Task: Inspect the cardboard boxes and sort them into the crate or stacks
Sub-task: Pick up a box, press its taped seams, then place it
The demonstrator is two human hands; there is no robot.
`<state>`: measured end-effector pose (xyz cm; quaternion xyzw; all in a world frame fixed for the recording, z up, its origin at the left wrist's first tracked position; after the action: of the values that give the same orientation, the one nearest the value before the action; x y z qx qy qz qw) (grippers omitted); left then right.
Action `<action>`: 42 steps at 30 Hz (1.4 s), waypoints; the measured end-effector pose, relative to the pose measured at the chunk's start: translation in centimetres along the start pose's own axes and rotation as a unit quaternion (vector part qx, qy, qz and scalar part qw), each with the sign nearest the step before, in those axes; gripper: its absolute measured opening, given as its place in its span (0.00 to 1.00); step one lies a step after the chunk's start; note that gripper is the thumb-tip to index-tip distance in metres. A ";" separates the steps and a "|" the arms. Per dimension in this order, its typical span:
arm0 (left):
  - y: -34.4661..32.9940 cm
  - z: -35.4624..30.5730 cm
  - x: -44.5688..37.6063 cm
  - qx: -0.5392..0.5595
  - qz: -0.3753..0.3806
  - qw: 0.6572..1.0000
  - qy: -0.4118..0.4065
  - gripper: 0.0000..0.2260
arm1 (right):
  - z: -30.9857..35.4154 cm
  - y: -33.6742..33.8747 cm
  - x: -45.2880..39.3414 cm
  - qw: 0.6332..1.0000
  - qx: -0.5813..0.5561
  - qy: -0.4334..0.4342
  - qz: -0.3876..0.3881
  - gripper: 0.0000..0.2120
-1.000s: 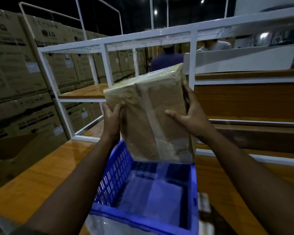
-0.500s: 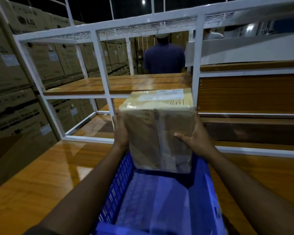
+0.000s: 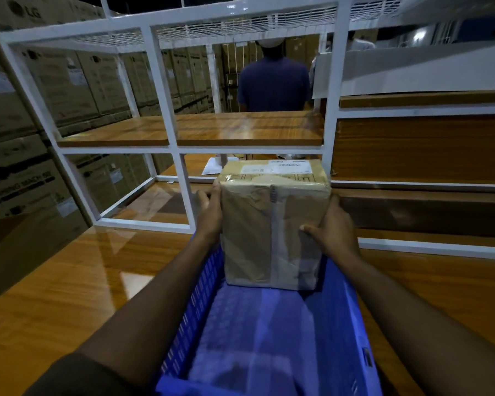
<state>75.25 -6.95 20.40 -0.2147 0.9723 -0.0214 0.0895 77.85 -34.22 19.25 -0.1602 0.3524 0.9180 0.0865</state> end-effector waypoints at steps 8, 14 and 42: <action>0.5 0.0 -1.6 -0.012 -0.008 1.000 -0.019 0.11 | 1.3 -0.3 0.0 0.999 0.041 0.012 -0.008 0.33; 0.5 -1.1 -2.2 -0.080 -0.007 0.996 -0.036 0.16 | 1.6 -0.8 0.1 0.998 0.059 0.017 -0.002 0.32; -2.8 -4.2 2.0 -0.491 0.079 0.806 -0.321 0.24 | 7.5 0.9 1.9 0.952 0.197 0.222 -0.071 0.40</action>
<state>73.80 -10.31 24.42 -0.1476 0.7825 0.5361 0.2802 74.12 -29.75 24.35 -0.3645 0.5242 0.7630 0.1013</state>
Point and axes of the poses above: each hand's wrist, its own x-axis away from the middle knuckle, its own y-axis out of the back of the hand, z = x × y, the point moved 6 cm from there along -x, towards the middle knuckle, and after that the axes turned 1 degree about x, right-handed, at the moved point
